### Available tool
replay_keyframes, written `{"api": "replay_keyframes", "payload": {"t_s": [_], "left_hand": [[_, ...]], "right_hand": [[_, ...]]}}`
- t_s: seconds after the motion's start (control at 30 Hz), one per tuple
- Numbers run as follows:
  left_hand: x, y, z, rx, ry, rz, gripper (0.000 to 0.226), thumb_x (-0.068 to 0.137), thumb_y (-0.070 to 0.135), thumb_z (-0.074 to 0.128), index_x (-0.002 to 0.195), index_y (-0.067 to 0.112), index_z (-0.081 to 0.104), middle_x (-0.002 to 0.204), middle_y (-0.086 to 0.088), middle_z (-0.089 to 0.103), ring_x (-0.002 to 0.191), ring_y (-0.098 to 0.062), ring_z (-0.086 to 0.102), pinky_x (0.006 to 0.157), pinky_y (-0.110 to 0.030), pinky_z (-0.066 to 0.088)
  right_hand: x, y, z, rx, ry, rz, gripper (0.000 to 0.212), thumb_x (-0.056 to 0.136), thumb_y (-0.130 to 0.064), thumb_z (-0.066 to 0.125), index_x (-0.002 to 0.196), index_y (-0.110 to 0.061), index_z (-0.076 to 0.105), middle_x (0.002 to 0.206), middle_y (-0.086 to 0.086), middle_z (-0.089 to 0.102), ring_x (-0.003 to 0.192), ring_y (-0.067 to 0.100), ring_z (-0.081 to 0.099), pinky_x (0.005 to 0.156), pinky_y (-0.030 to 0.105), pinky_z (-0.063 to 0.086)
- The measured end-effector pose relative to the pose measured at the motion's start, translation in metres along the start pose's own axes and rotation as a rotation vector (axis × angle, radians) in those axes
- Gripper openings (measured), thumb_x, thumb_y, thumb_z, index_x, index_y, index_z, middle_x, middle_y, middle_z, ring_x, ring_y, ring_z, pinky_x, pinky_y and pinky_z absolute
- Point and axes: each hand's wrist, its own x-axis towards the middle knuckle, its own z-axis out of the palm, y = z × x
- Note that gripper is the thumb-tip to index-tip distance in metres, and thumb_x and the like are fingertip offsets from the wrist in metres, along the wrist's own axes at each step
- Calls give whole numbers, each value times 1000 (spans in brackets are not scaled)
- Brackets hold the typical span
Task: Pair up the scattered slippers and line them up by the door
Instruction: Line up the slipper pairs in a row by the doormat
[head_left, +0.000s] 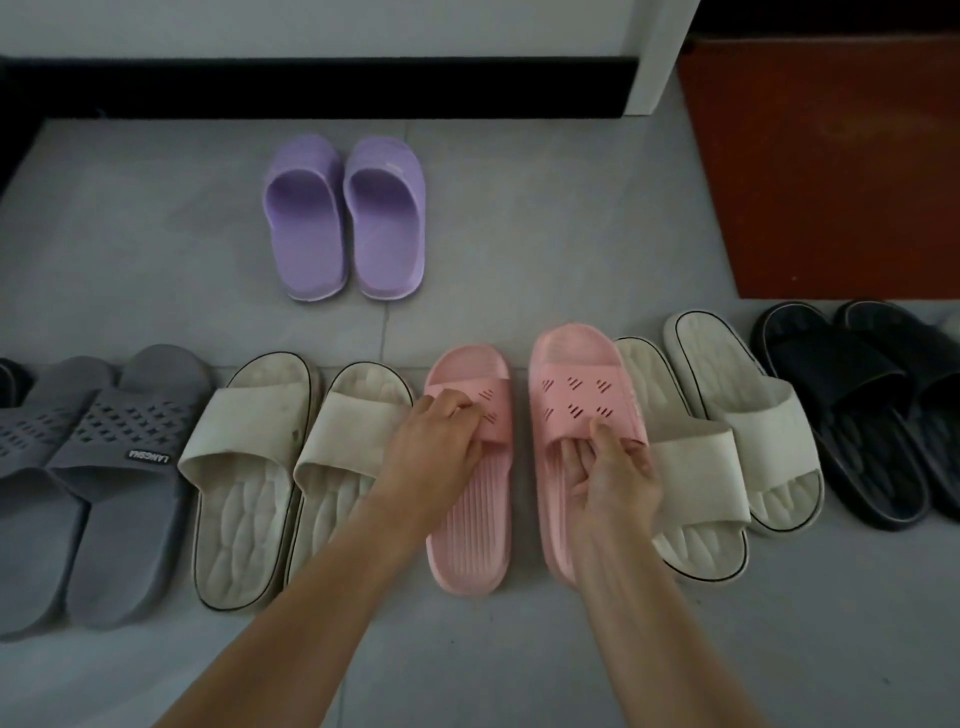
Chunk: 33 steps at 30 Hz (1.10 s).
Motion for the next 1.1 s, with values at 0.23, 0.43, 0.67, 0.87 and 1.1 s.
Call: {"api": "replay_keyframes", "payload": {"t_s": [0.23, 0.43, 0.67, 0.87, 1.1], "left_hand": [[-19, 14, 11, -62, 174, -28, 28, 84, 25, 55, 104, 9, 64, 101, -10, 61, 85, -28, 61, 69, -35, 49], [-38, 34, 45, -311, 13, -136, 30, 95, 24, 47, 119, 8, 56, 116, -11, 58, 102, -29, 58, 83, -41, 47], [-25, 43, 52, -448, 36, -369, 31, 94, 27, 46, 118, 8, 46, 120, -13, 55, 106, -33, 53, 83, -40, 44], [-38, 33, 59, -397, 30, -242, 34, 86, 40, 56, 110, 17, 46, 105, -5, 60, 90, -28, 61, 68, -36, 46], [-42, 13, 51, -461, 204, -213, 25, 82, 27, 67, 104, 16, 63, 100, -3, 64, 91, -19, 58, 75, -23, 44]], "right_hand": [[10, 31, -26, -687, -185, -162, 19, 73, -33, 72, 80, -15, 71, 81, 2, 74, 78, 20, 70, 75, 37, 55], [19, 20, -34, -1203, -367, -479, 18, 77, -37, 73, 70, -21, 67, 67, -19, 65, 69, -11, 59, 58, -1, 38], [26, 23, -31, -1299, -382, -543, 52, 83, -34, 68, 41, -19, 41, 35, -10, 42, 39, 6, 35, 43, 19, 26], [31, 35, -40, -1314, -449, -543, 46, 84, -31, 66, 43, -22, 48, 39, -15, 49, 40, 2, 43, 44, 14, 28], [26, 17, -56, -1545, -536, -880, 24, 85, -37, 62, 96, -17, 71, 94, 0, 70, 84, 20, 64, 71, 26, 48]]}}
